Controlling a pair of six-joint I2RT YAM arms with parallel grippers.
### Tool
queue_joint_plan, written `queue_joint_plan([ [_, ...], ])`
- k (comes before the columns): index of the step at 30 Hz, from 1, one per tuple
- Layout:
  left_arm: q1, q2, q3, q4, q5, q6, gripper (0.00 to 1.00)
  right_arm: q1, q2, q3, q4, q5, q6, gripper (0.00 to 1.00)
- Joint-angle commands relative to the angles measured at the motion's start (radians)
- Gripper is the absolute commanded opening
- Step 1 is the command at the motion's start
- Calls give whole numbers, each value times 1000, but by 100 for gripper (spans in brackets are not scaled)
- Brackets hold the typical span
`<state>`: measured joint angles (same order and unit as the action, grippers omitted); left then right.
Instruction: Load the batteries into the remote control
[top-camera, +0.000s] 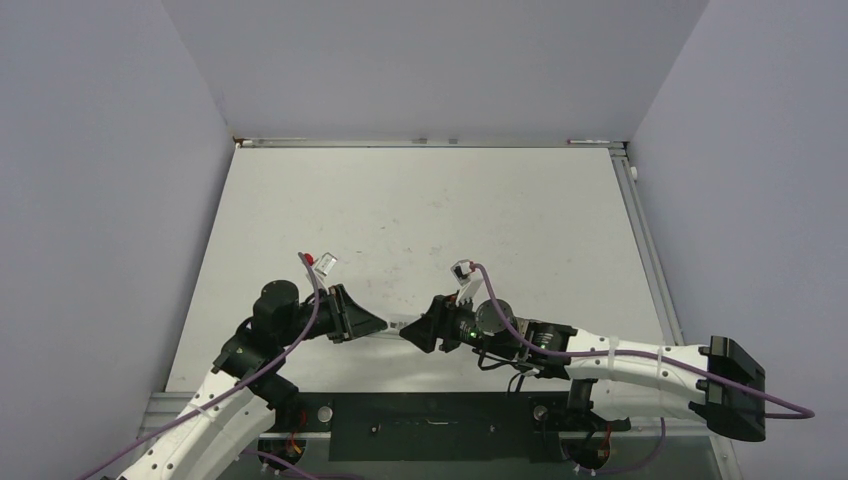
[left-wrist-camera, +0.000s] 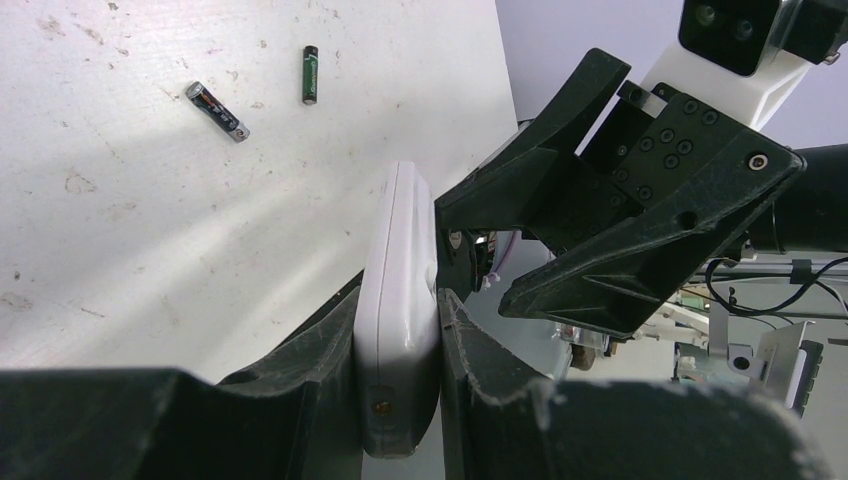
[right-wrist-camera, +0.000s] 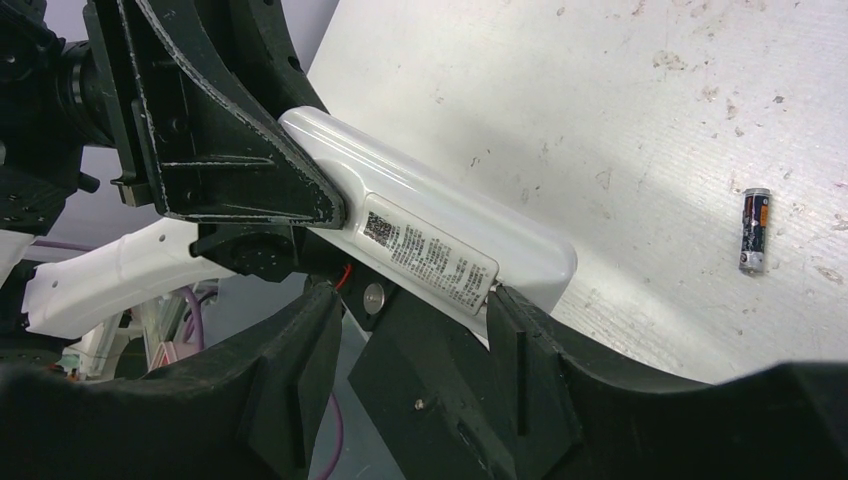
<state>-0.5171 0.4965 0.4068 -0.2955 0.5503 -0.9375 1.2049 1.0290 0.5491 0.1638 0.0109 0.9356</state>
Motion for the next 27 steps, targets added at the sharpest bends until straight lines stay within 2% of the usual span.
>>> queue_joint_plan([
  [1, -6, 3, 46, 39, 4, 14, 0, 13, -45, 27, 177, -75, 20, 53],
  [27, -6, 27, 47, 12, -27, 45, 0, 14, -68, 28, 114, -31, -1, 53],
])
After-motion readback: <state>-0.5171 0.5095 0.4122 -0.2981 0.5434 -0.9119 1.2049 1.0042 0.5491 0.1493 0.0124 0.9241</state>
